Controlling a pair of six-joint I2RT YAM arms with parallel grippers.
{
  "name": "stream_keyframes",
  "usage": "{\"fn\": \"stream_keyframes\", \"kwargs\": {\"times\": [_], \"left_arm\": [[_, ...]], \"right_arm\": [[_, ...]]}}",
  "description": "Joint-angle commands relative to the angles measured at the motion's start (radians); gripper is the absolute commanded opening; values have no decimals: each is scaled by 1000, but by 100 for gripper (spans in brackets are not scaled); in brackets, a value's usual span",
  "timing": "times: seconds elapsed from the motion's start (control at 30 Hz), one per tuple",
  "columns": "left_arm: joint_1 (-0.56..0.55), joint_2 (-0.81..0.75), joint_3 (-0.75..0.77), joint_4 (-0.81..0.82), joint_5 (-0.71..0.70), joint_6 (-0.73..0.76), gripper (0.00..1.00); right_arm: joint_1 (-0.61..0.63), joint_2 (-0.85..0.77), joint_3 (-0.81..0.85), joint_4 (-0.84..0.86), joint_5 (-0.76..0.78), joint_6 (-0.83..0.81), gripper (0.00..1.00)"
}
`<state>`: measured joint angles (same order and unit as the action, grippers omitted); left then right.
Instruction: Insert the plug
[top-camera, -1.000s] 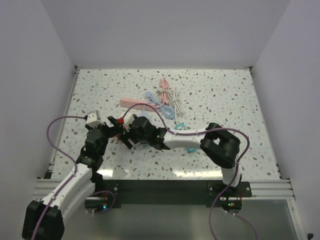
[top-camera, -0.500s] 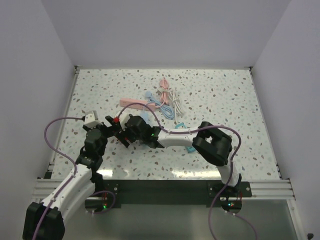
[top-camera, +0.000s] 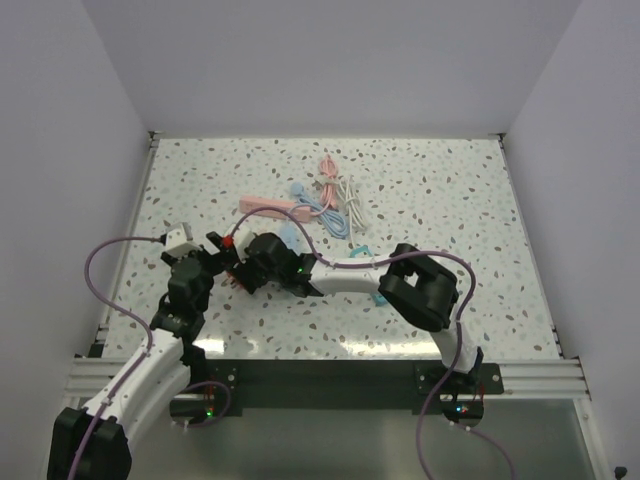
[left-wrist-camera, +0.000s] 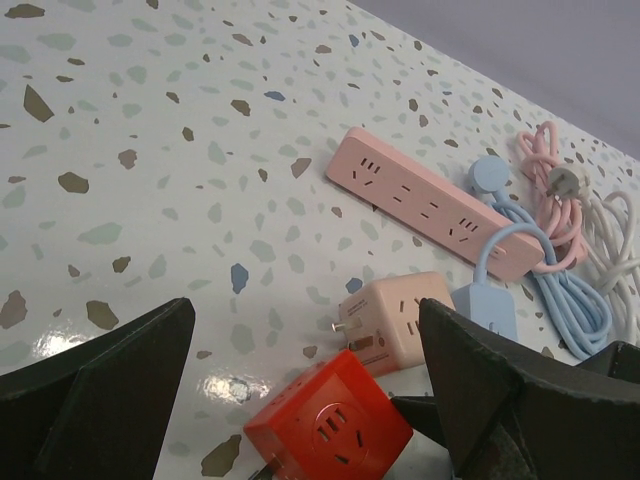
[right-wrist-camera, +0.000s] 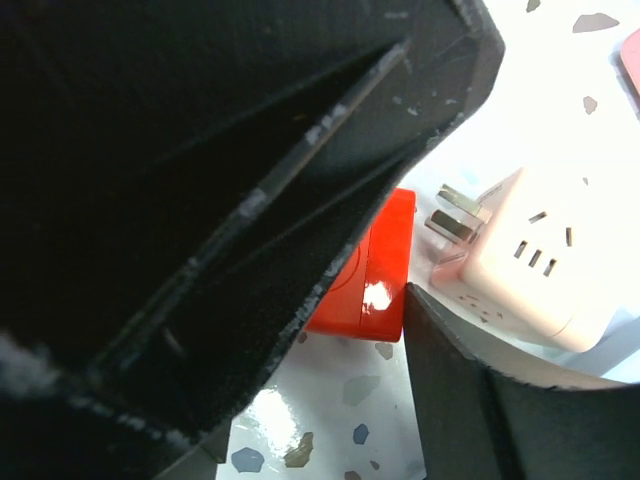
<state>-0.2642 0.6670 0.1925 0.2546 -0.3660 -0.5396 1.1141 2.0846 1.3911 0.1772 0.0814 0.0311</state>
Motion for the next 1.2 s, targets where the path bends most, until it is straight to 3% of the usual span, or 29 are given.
{"fn": "stream_keyframes", "kwargs": {"times": [0.0,0.2,0.37,0.57,0.8,1.17], "left_arm": [[-13,-26,5,43,55,-20,100],[-13,-30,7,41,42,-20,100],[-13,-30,8,38,39,-20,100],[-13,-37,7,34,38,-20,100],[-13,-41,16,22,13,-22,100],[-6,78,91,9,-155,-14,100]], "right_arm": [[-19,29,19,-53,41,35,57],[-33,26,-26,-41,44,62,56],[-33,35,-35,-24,60,79,73],[-34,48,-40,-13,78,96,79],[-31,68,-50,-8,72,116,79],[-20,61,-79,15,63,130,79]]}}
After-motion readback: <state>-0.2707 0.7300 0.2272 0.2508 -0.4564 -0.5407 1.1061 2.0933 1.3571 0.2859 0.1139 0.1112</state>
